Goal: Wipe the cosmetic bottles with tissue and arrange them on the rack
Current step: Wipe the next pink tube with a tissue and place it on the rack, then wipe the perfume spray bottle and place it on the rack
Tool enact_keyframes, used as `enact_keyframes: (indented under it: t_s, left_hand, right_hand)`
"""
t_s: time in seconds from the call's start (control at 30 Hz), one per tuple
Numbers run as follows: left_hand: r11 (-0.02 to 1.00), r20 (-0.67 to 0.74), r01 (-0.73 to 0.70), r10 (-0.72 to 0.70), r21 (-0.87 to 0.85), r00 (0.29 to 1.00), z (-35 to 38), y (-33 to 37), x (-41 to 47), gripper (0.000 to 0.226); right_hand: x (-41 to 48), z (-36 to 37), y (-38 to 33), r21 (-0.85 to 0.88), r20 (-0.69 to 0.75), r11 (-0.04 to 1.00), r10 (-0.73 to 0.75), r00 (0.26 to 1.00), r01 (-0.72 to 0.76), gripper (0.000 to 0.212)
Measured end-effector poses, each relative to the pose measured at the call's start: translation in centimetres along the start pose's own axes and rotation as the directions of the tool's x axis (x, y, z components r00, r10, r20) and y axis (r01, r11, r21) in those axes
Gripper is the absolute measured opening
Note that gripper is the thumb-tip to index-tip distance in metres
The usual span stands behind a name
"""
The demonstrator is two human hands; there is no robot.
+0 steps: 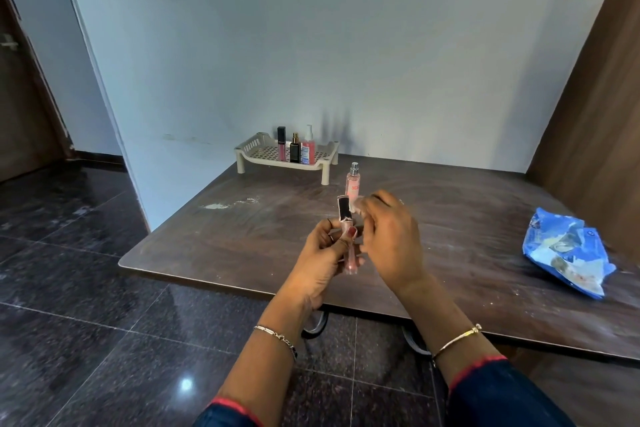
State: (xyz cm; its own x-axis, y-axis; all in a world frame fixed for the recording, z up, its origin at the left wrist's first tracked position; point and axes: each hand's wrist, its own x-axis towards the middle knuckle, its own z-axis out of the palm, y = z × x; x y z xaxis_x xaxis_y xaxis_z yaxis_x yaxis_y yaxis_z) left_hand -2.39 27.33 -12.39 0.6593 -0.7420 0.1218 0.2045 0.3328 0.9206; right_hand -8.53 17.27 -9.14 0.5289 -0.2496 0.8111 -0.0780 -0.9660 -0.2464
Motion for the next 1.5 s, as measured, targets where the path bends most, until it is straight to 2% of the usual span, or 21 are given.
enact_keyframes:
  t_s: [0.13,0.27,0.43,0.6,0.77,0.83,0.97,1.07,1.33,1.5]
  left_hand:
    - [1.0,0.0,0.024,-0.024,0.008,1.0,-1.6,0.3,0.2,0.026]
    - [0.993,-0.015,0.061,-0.059,0.104,0.998,-2.6,0.5,0.1,0.021]
    - [0.982,-0.252,0.061,-0.014,0.18,0.968,-6.0,2.5,1.5,0.017]
    - [0.948,-0.458,0.05,0.105,0.314,0.883,-11.2,5.2,5.0,0.009]
    - [0.883,-0.529,0.052,0.231,0.466,0.817,-15.7,8.4,11.1,0.018]
    - [0.809,-0.53,0.075,0.309,0.582,0.79,-16.8,9.4,13.5,0.028]
    - [0.678,-0.475,0.092,0.405,0.729,0.781,-17.7,10.7,18.3,0.029]
    - [0.651,-0.47,0.101,0.424,0.753,0.774,-17.8,10.8,21.6,0.027]
    - [0.614,-0.446,0.088,0.459,0.784,0.768,-18.7,9.2,27.7,0.026]
    - [0.556,-0.423,0.111,0.471,0.823,0.774,-19.6,8.4,29.6,0.03]
  right_hand:
    - [-1.0,0.9,0.3,0.032,0.106,0.999,-0.044,0.993,0.04,0.021]
    - [0.1,3.2,1.7,0.067,0.154,0.992,0.097,0.983,-0.108,0.015]
    - [2.4,7.3,1.4,0.297,0.319,0.871,0.296,0.901,-0.391,0.018]
    - [5.0,11.3,1.0,0.31,0.45,0.832,0.298,0.842,-0.46,0.017]
    - [7.1,14.5,1.8,0.226,0.51,0.884,0.251,0.823,-0.41,0.02]
    - [7.7,15.5,2.2,0.191,0.542,0.905,0.224,0.81,-0.379,0.017]
    - [8.3,17.1,3.2,0.109,0.647,0.96,0.127,0.752,-0.256,0.013]
    - [8.5,18.1,4.0,0.115,0.69,0.961,0.104,0.716,-0.25,0.01]
    - [9.6,19.5,5.6,0.19,0.725,0.947,0.043,0.688,-0.259,0.005]
    - [10.2,19.9,6.3,0.21,0.756,0.941,0.016,0.655,-0.266,0.005]
